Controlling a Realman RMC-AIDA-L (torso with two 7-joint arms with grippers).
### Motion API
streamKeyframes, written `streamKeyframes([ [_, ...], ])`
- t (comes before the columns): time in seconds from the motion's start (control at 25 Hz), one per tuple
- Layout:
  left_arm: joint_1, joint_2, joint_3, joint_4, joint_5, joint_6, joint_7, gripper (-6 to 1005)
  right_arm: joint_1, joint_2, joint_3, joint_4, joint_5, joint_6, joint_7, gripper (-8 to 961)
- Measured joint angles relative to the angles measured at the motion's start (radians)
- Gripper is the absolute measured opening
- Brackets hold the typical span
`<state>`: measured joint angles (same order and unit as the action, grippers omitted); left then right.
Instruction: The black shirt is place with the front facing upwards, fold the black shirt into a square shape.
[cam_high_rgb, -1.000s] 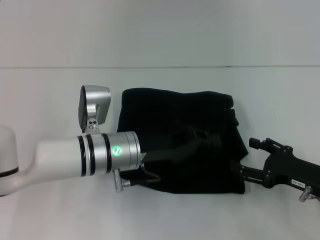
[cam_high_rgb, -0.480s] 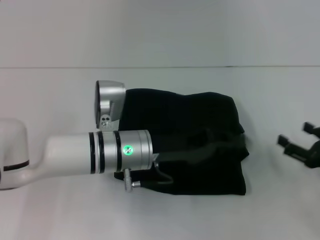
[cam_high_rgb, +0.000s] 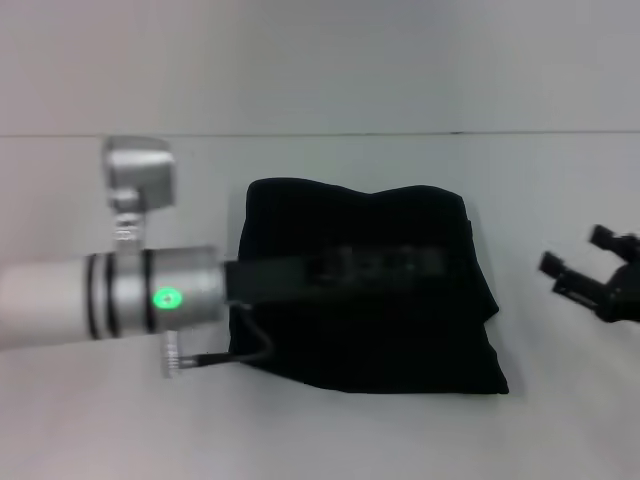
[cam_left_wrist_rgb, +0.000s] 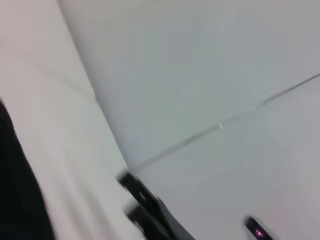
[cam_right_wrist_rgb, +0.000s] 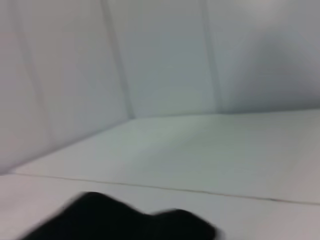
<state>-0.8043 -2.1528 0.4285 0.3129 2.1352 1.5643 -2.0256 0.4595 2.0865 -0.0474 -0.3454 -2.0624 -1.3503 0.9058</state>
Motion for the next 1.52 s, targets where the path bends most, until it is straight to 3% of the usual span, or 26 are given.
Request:
streamKeyframes([
  [0.12, 0.068, 0.034, -0.007, 0.051, -0.042, 0.011, 0.083, 666, 0.012, 0.001, -0.094, 0.004, -0.004, -0.083, 0.000, 944],
  [0.32, 0.146, 0.097, -0.007, 0.052, -0.104, -0.015, 0.075, 887, 0.041, 0.007, -0.277, 0.022, -0.004, -0.108, -0.009, 944],
  [0.44, 0.184, 0.114, -0.008, 0.048, -0.130, -0.046, 0.038, 903, 0.055, 0.008, -0.336, 0.045, -0.005, -0.052, -0.008, 944],
  [0.68, 0.230, 0.126, 0.016, 0.047, -0.121, -0.063, -0.041, 916, 0.066, 0.007, -0.354, 0.061, -0.005, 0.100, 0.020, 944],
  [0.88, 0.238, 0.142, 0.077, 0.045, -0.106, -0.072, -0.116, 912, 0.072, 0.006, -0.355, 0.062, -0.003, 0.183, 0.027, 944],
  [1.08, 0.239, 0.143, 0.086, 0.045, -0.088, -0.079, -0.157, 907, 0.077, 0.007, -0.346, 0.062, 0.003, 0.233, 0.027, 943],
  [1.52, 0.231, 0.151, 0.120, 0.052, -0.019, -0.044, -0.246, 897, 0.039, -0.002, -0.339, 0.044, 0.119, 0.090, 0.014, 943],
])
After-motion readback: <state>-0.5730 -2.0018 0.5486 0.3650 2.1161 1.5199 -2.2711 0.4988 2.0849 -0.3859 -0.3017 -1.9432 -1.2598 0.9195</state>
